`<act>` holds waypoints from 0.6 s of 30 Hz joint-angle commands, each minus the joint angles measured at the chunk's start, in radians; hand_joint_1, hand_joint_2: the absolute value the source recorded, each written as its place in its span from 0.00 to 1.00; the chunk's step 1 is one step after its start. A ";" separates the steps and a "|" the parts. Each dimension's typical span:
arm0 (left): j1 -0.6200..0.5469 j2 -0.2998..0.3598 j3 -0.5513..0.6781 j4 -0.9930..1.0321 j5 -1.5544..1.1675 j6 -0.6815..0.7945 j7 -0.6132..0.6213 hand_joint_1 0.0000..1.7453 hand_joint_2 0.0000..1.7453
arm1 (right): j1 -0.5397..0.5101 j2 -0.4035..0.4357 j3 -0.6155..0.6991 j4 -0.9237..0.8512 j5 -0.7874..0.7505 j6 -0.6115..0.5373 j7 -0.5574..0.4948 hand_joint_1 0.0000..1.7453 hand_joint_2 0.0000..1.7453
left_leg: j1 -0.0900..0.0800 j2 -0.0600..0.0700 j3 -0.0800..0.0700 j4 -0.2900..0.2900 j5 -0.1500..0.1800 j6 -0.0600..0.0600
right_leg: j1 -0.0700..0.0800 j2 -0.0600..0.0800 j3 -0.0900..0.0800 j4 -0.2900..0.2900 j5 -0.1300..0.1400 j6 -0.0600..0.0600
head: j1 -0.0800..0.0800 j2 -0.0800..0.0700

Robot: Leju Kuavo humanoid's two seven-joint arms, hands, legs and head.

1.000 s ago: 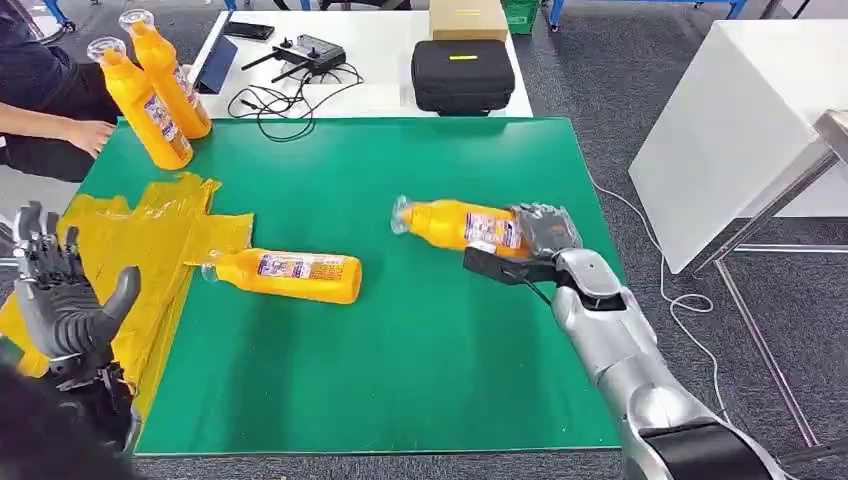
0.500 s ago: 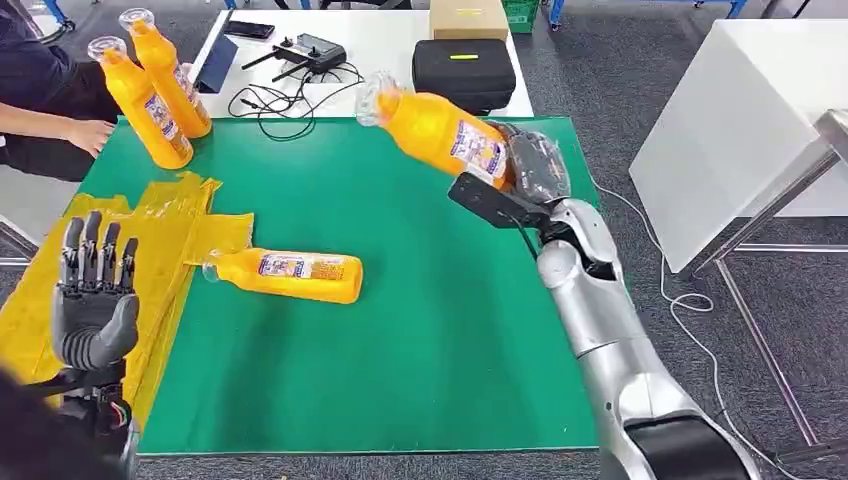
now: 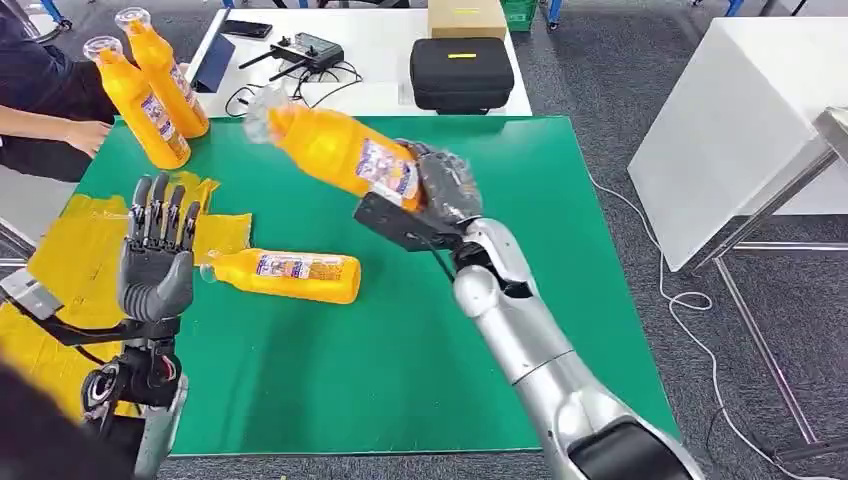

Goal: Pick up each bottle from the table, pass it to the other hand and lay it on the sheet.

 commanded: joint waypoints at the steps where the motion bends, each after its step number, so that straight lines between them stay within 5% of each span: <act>1: -0.096 -0.018 -0.042 0.115 -0.014 0.045 0.007 0.00 1.00 | -0.046 0.096 0.188 0.113 -0.006 -0.005 0.060 1.00 1.00 | 0.000 -0.001 0.004 -0.001 -0.001 0.000 | 0.001 -0.003 0.004 0.000 -0.002 0.000 | 0.000 0.000; 8: -0.106 -0.021 -0.040 0.130 -0.023 0.056 -0.007 0.00 1.00 | -0.054 0.096 0.322 0.105 -0.102 0.024 0.093 1.00 1.00 | 0.000 -0.001 0.002 -0.001 -0.001 0.000 | 0.000 -0.002 0.003 0.000 -0.001 0.000 | 0.000 0.000; 18: -0.002 -0.029 0.002 -0.005 -0.035 0.099 -0.003 0.00 1.00 | -0.074 0.096 0.704 0.048 -0.391 0.030 0.194 1.00 1.00 | 0.000 0.002 0.003 -0.001 -0.002 0.000 | 0.000 0.001 0.003 0.000 -0.002 0.000 | 0.001 0.000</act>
